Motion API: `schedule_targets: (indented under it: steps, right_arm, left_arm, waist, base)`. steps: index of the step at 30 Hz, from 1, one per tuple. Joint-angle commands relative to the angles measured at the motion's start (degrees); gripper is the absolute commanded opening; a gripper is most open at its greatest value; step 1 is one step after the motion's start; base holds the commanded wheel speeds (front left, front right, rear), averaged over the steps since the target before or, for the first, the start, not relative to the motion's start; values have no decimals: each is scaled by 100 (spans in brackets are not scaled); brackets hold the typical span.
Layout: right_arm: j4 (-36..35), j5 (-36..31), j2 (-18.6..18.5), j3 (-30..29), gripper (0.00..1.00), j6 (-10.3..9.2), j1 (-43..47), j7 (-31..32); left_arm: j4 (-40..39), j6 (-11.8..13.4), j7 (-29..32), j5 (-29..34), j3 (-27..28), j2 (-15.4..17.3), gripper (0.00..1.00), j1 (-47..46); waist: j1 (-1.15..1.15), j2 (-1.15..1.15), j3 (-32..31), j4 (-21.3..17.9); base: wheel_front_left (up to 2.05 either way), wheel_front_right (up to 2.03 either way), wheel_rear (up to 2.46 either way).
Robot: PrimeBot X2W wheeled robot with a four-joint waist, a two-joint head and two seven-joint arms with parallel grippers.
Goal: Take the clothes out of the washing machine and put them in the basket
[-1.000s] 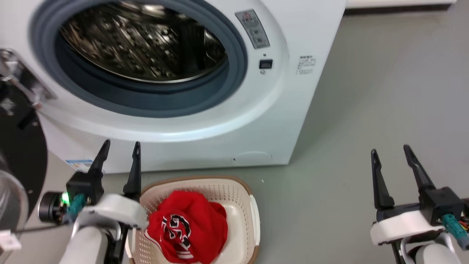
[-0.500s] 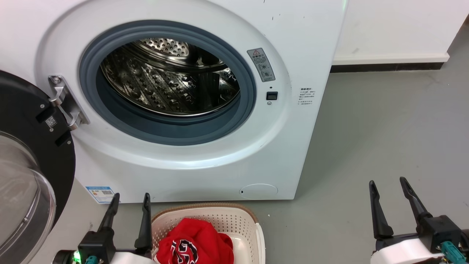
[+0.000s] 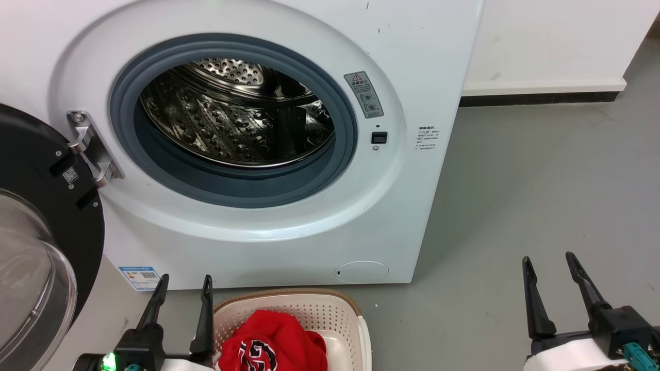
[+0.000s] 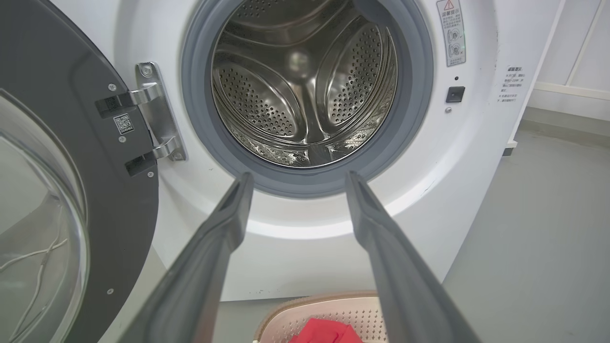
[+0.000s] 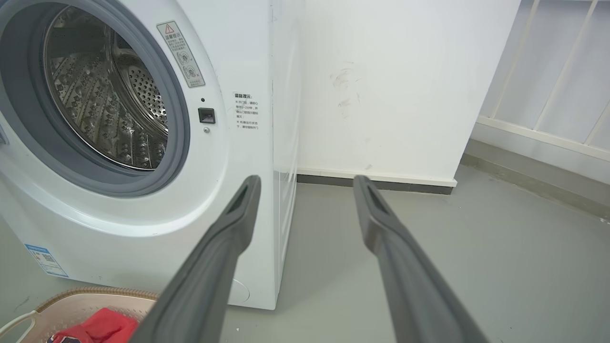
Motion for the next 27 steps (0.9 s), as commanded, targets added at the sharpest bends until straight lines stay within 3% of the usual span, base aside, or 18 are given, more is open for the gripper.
schedule_targets:
  steps: [1,27]
  right_arm:
    - [-6,9,8,0,100,-8,5,-11]
    - [15,-14,8,19,100,-8,-6,-11]
  left_arm:
    - [1,-24,-15,31,37,-22,100,29]
    - [38,-150,-15,186,174,-177,100,-5]
  waist:
    - [1,0,1,-7]
    - [1,0,38,-22]
  base:
    - [0,0,0]
    - [0,0,0]
